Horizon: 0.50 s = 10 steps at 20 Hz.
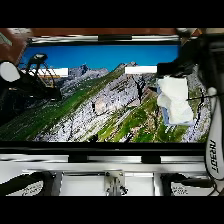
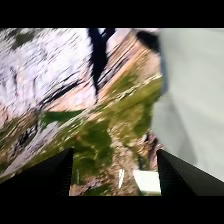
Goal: Fold the shirts.
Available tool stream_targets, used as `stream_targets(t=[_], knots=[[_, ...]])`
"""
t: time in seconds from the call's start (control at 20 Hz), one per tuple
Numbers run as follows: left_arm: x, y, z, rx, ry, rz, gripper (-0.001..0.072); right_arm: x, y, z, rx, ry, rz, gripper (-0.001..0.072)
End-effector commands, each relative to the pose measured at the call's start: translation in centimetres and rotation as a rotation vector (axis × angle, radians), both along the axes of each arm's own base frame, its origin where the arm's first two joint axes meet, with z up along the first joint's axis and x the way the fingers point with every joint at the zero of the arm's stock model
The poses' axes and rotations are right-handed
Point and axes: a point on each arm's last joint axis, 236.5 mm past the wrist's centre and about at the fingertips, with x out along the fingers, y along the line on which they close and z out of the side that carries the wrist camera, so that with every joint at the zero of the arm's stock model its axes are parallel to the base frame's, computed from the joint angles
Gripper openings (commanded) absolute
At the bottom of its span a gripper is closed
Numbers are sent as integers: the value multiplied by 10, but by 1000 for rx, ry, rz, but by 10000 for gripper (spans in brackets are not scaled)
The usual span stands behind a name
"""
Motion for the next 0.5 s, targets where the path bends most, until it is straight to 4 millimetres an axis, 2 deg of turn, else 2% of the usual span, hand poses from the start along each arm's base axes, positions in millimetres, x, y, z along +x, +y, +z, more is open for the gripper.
stream_targets(t=[0.0, 0.15, 0.45], knots=[[-10, -1, -15, 98, 80, -13, 612, -35, 59, -62, 15, 250, 121, 617], [-10, -2, -15, 99, 80, -20, 612, -38, 70, -80, 3, 292, 146, 617], [-10, -2, -15, 98, 80, -19, 612, -38, 71, -81, 4, 292, 147, 617]])
